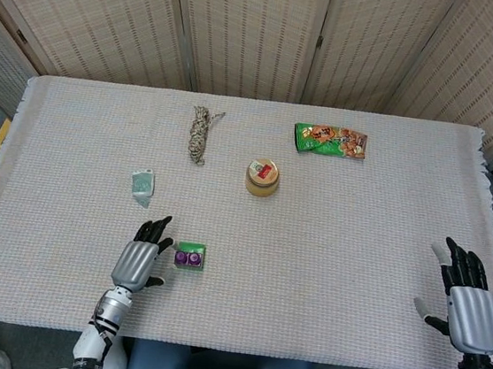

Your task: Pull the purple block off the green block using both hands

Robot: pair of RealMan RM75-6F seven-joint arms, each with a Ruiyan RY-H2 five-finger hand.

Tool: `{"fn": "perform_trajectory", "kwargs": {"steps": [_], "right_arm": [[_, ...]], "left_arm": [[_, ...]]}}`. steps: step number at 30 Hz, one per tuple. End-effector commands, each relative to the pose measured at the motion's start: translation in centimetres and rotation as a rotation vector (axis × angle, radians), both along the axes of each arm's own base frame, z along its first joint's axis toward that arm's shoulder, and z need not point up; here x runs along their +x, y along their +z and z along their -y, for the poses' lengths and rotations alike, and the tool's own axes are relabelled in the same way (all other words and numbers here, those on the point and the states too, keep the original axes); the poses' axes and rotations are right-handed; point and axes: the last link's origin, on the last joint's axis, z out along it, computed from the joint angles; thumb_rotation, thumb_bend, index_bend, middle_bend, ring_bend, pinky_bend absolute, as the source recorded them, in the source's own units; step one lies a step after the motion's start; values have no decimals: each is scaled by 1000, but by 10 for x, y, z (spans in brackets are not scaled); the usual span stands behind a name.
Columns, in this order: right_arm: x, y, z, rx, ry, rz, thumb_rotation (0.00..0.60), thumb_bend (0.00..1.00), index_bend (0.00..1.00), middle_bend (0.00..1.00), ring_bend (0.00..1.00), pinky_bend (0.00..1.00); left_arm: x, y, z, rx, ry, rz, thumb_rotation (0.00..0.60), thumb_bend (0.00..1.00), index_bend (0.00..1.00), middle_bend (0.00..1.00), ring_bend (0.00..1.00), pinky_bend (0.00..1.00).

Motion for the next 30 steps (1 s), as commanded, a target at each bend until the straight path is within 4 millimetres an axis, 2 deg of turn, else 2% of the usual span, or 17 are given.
{"fn": "perform_trajectory", "kwargs": {"steps": [1, 12, 18, 24, 30], "right_arm": [[1, 0, -1, 4, 4, 3, 600, 294, 0, 0, 0, 0], [0, 9, -6, -18, 0, 25, 600, 294, 0, 0, 0, 0], [-2, 29, -15, -62, 3, 86, 600, 294, 0, 0, 0, 0], [-7, 51, -25, -131, 7, 148, 600, 294, 0, 0, 0, 0], [-9, 55, -29, -156, 23, 166, 600, 295, 0, 0, 0, 0]], "left_arm": [[2, -4, -2, -3, 5, 9, 600, 380, 398, 0, 0, 0], [3, -8, -12, -23, 19, 48, 600, 390, 419, 0, 0, 0], [4, -13, -13, -40, 15, 82, 600, 394, 459, 0, 0, 0], [0, -22, -16, -74, 32, 85, 600, 394, 452, 0, 0, 0], [0, -27, -17, -75, 29, 94, 600, 394, 475, 0, 0, 0]]}}
